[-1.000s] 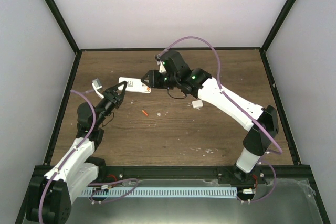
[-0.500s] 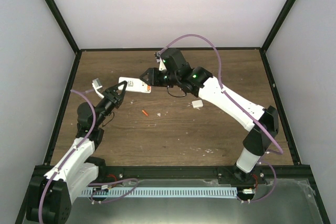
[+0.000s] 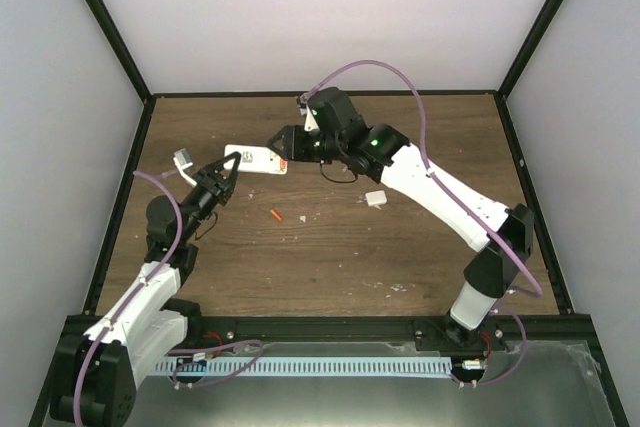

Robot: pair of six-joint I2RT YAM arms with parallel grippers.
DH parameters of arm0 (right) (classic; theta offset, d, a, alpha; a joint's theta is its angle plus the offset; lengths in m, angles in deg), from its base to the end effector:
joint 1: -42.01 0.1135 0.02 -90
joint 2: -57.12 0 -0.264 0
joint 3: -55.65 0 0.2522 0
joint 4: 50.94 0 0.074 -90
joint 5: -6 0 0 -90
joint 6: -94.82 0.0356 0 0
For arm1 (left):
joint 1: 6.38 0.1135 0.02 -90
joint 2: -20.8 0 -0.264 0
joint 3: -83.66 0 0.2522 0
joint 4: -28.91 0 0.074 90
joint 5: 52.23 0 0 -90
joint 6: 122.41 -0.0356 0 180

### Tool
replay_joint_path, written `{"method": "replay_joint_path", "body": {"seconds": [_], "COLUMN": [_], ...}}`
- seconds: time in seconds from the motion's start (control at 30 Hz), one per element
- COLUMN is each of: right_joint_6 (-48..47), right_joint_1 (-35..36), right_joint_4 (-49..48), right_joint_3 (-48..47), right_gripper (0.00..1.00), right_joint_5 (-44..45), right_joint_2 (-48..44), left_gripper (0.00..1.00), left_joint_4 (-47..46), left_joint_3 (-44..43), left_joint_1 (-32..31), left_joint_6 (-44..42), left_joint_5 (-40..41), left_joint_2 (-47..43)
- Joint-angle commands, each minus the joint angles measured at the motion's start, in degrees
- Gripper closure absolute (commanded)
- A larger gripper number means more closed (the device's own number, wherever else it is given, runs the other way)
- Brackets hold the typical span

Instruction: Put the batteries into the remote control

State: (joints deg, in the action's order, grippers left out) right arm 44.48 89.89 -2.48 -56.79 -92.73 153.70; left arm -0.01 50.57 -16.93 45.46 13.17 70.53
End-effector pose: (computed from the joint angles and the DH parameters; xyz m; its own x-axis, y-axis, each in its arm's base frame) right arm 0.2541 0.2891 0.3859 -0.8008 0.0549 -0.5964 -0.3998 0.6924 0.6006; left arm 0.1889 -0.0503 0.2653 -0.5098 -0.8093 -0.2919 0.3234 0.1341 -0.9367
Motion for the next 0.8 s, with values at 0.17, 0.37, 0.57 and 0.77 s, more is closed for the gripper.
{"method": "replay_joint_path", "body": {"seconds": [0.17,0.37,0.57,0.77], "right_joint_6": [-1.79,3.55,8.69,15.74], "right_joint_1": [0.02,-6.62,-10.98,-12.22], "right_joint_4": [-6.61,-16.55,-17.34,-24.74], "right_joint_3": [-0.63,10.47,14.21,20.04], "right_gripper": [0.47,0.39,0.35,0.34], "right_joint_5": [-2.52,-11.2,-19.93,-26.87], "right_joint_2": [-6.58,-13.21,-13.88,-13.6], "left_gripper": [1.0,1.0,1.0,1.0], "left_joint_4": [-4.65,-5.34,-6.57,-7.64], "left_joint_3": [-1.05,-1.12,-0.77,-1.1], "left_joint_1": [-0.3,-0.29,-0.29,-0.33], "left_joint_6": [2.61,3.53,5.84,7.43], "left_joint_5": [0.74,0.63,0.61,0.97], "left_joint_2": [-0.17,-0.34,-0.26,-0.31]}}
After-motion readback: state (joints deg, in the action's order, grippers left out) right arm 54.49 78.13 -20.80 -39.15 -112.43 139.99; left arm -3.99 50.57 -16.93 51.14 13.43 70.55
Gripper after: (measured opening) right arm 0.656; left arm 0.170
